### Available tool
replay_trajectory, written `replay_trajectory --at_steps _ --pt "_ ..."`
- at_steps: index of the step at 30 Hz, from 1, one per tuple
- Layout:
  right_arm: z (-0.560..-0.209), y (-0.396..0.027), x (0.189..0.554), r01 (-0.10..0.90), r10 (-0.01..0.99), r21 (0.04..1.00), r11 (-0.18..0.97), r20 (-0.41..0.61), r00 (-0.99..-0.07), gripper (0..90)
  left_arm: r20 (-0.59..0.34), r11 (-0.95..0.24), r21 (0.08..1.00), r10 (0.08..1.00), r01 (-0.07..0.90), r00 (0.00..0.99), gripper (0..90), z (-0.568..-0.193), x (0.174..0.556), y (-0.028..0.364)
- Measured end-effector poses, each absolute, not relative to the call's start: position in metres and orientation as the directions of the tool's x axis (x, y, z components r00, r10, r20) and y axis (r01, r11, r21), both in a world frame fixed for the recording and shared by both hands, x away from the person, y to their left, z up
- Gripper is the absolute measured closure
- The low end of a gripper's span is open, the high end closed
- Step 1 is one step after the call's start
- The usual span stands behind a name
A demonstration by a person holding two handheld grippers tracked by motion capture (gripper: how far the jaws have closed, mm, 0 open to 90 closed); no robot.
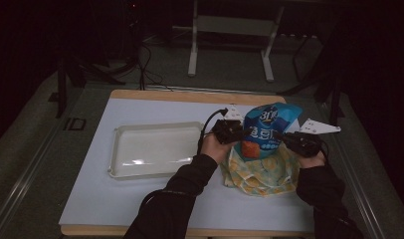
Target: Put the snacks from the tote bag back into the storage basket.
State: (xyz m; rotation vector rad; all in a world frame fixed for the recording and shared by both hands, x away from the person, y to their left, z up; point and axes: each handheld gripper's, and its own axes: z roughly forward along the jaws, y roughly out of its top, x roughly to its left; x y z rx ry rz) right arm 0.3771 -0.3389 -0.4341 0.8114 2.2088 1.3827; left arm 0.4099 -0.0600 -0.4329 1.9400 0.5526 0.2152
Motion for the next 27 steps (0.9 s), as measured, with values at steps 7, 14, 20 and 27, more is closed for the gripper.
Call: replay_trajectory --at_steps 7,14,20,27 --pt "-0.418 -0.339 0.377 0.249 0.670 0.906 0.343 -0.050 -0.741 89.2 -0.092 -0.318 0.910 0.471 0.266 0.877 88.6 -0.421 0.411 -0.060" --pt "-0.402 -0.342 0.373 0.232 0.680 0.909 0.347 -0.073 -0.729 89.3 -0.070 -0.320 0.917 0.463 0.240 0.884 88.8 -0.403 0.409 -0.065" --pt "-0.385 -0.342 0.370 0.219 0.687 0.913 0.345 -0.086 -0.722 89.4 -0.074 -0.311 0.920 0.463 0.240 0.883 88.8 -0.386 0.408 -0.065" --pt "-0.361 -0.340 0.363 0.191 0.684 0.915 0.355 -0.115 -0.720 89.4 -0.039 -0.318 0.926 0.457 0.204 0.889 89.2 -0.362 0.403 -0.064"
